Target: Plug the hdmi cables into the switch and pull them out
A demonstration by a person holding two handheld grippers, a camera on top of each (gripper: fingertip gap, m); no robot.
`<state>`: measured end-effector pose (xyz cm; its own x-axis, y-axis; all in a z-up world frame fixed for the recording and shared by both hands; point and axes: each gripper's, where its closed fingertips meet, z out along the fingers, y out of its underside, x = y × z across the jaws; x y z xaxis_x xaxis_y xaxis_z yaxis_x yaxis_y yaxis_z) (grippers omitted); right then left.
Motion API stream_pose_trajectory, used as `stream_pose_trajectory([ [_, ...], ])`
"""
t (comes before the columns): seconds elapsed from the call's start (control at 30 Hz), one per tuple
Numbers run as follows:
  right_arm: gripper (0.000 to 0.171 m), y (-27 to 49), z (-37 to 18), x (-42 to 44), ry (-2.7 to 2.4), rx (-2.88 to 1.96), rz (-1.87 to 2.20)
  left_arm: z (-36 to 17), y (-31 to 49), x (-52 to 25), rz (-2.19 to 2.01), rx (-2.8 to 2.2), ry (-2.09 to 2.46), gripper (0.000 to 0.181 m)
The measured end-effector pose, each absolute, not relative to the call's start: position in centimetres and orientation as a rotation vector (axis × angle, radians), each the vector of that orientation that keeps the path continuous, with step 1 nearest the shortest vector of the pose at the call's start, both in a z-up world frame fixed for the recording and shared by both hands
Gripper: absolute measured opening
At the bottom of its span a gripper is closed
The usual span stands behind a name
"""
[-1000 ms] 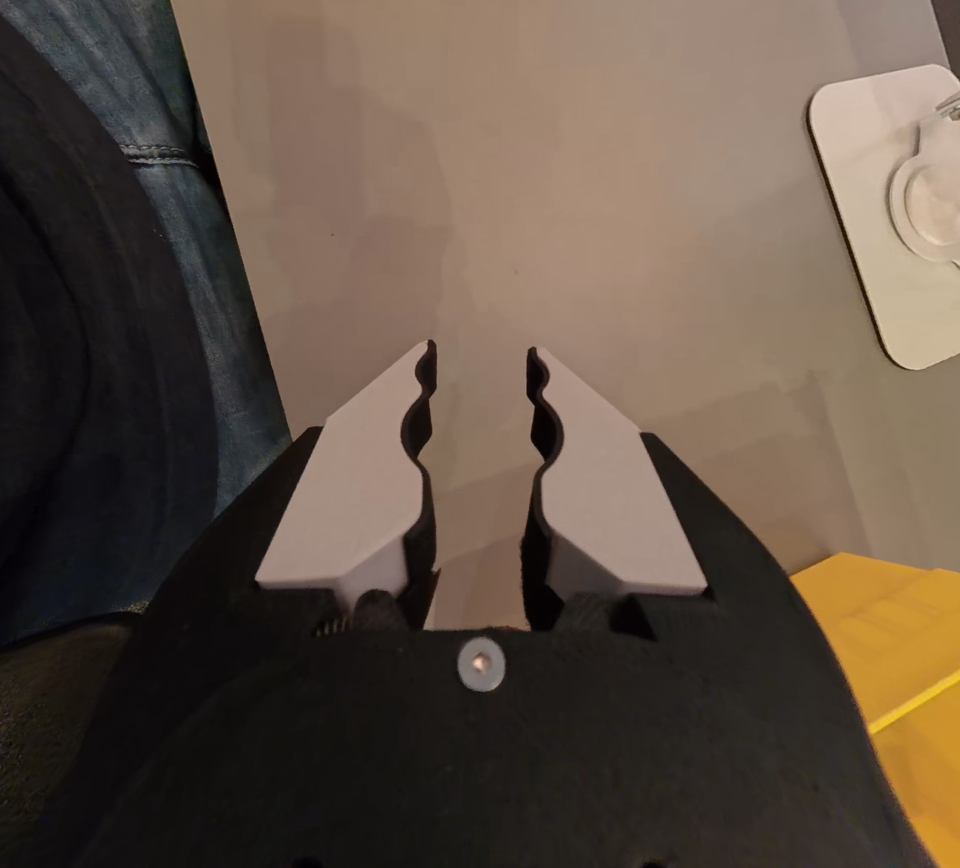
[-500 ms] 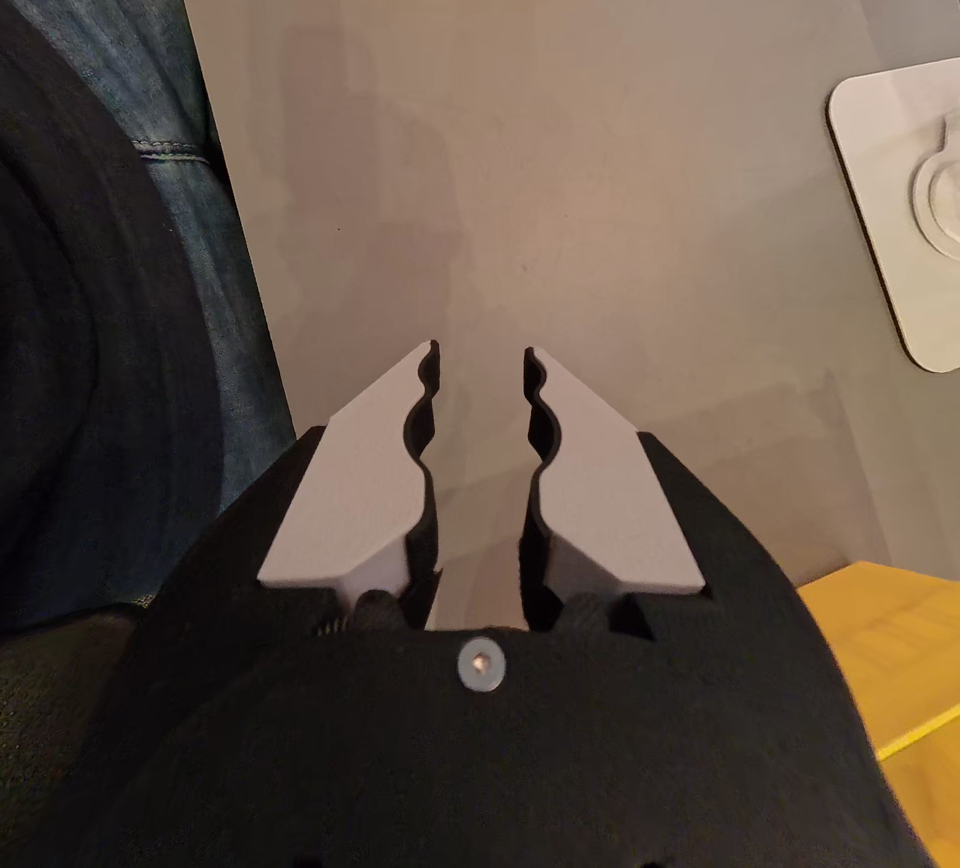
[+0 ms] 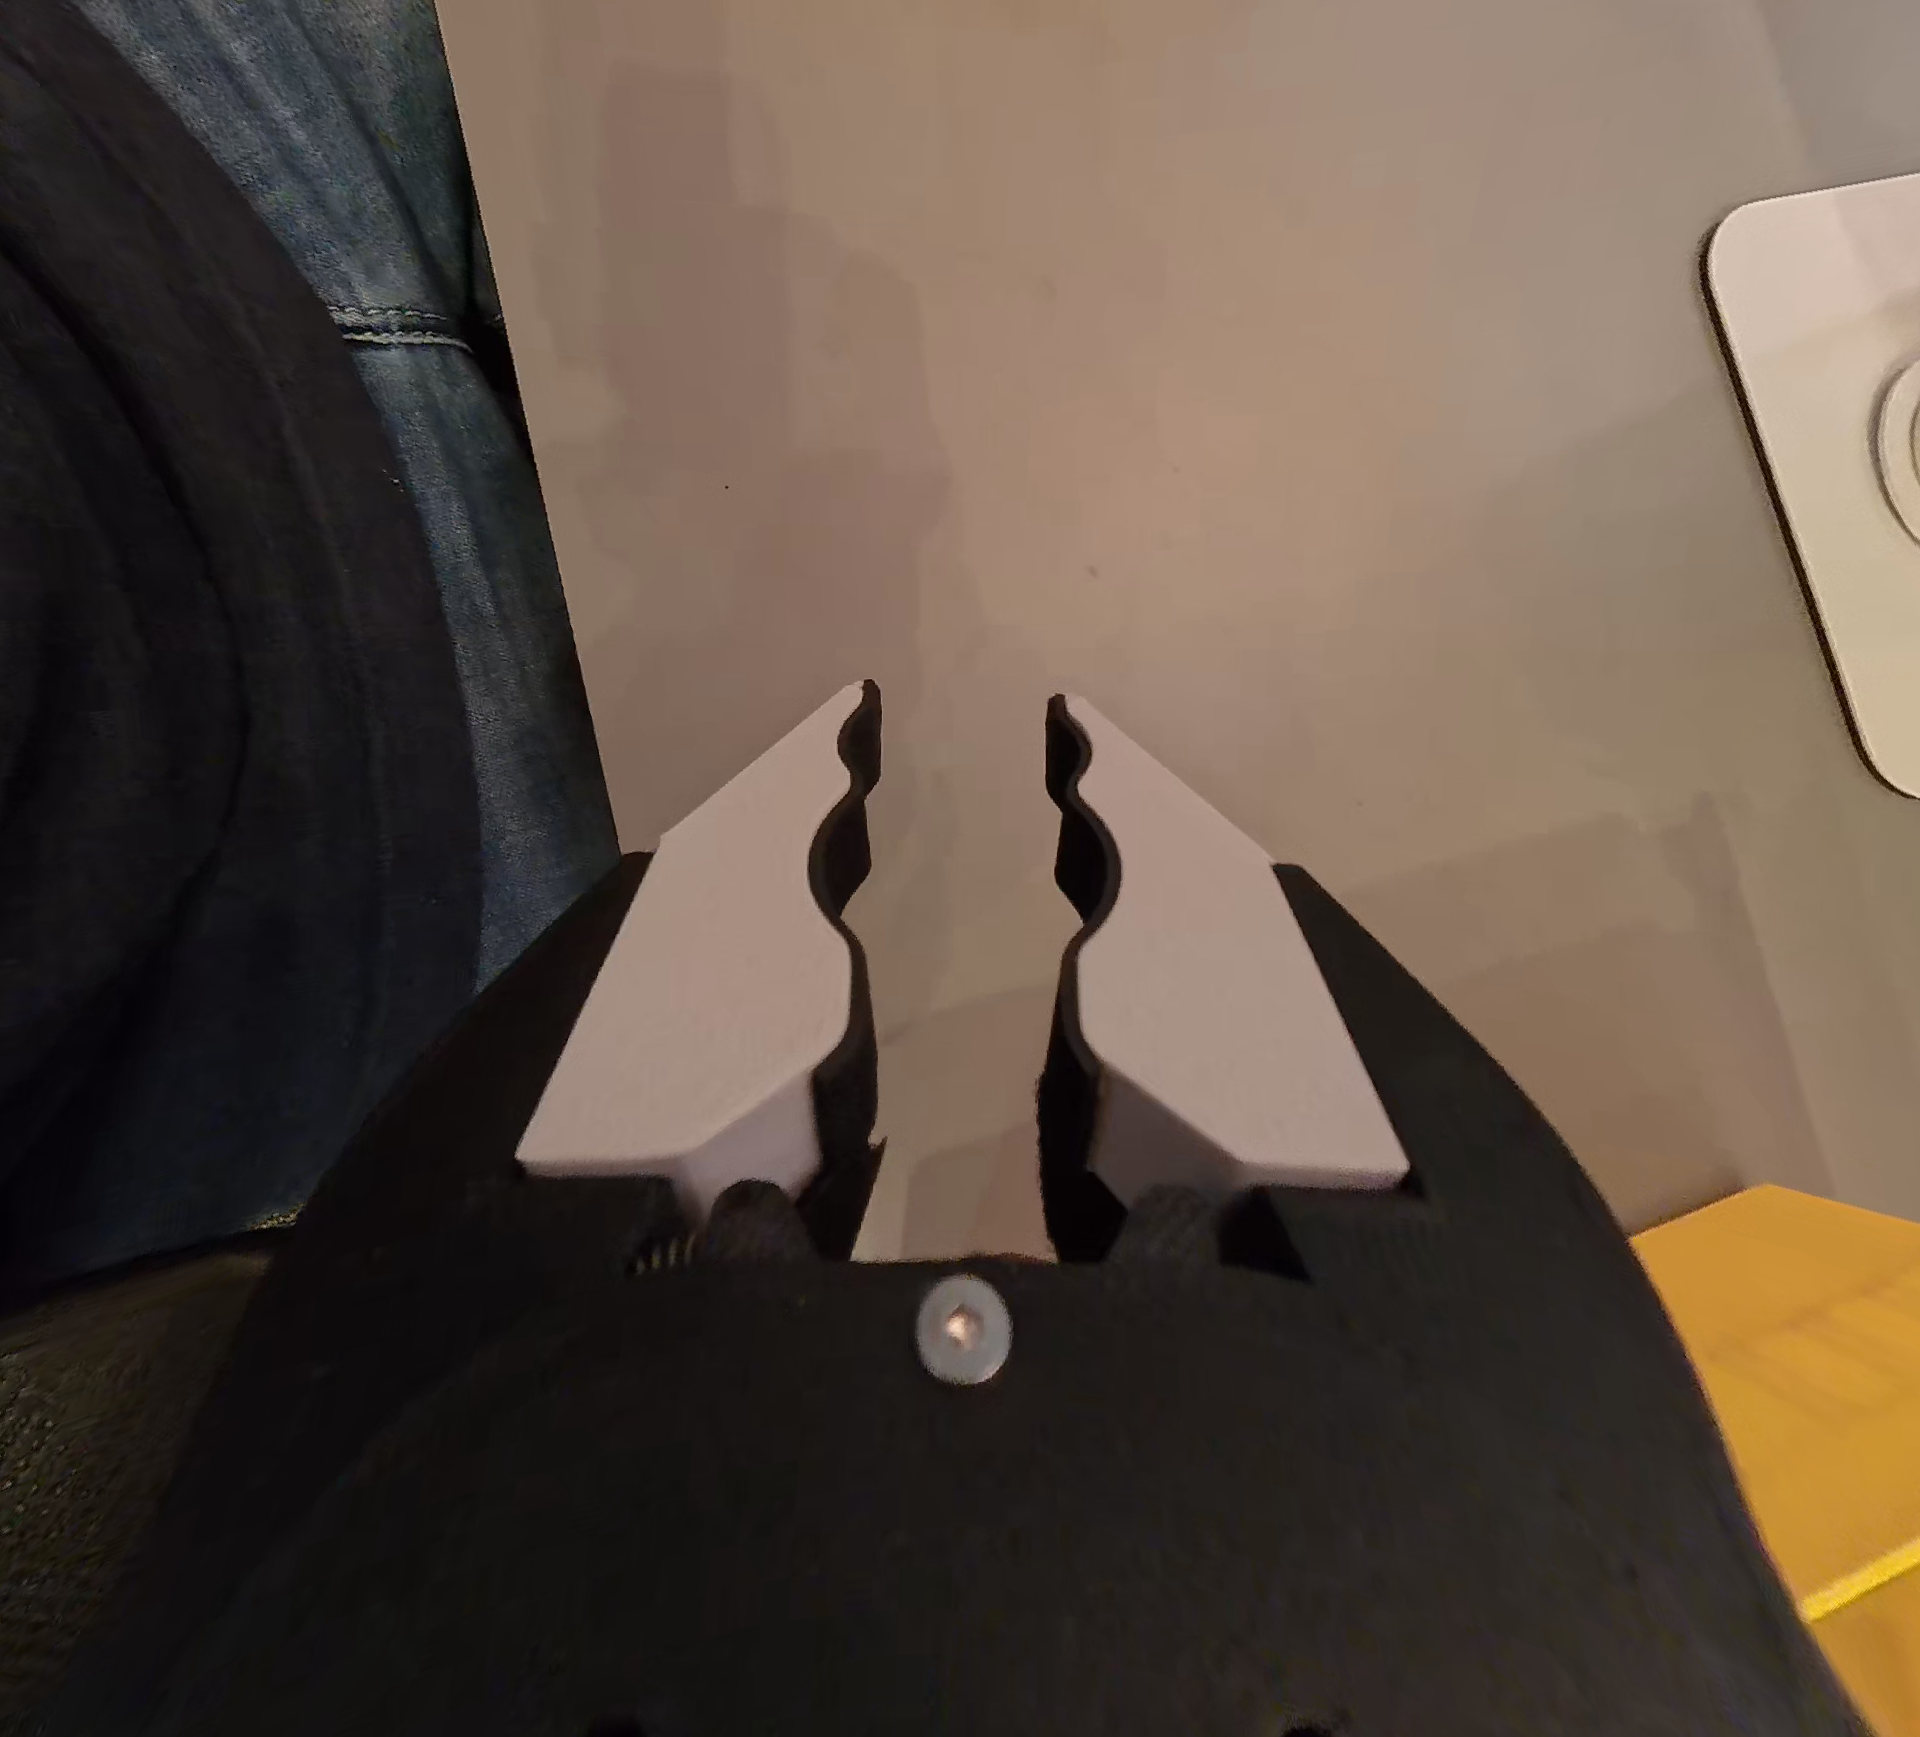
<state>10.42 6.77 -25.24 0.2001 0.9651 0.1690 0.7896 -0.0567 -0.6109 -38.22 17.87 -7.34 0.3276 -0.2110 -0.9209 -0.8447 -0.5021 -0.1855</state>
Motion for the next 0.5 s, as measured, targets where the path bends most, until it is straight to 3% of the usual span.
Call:
stream_pose_trajectory([
  [0.03,0.03,6.7,-25.2,10.4,-1.632,-1.886,0.384,-6.6,17.9,-38.2,1.18,-1.903,0.904,0.008],
  [0.5,0.029,6.4,-25.3,10.1,-1.638,-1.876,0.412,3.8,19.4,-36.2,1.159,-1.735,0.693,0.008],
])
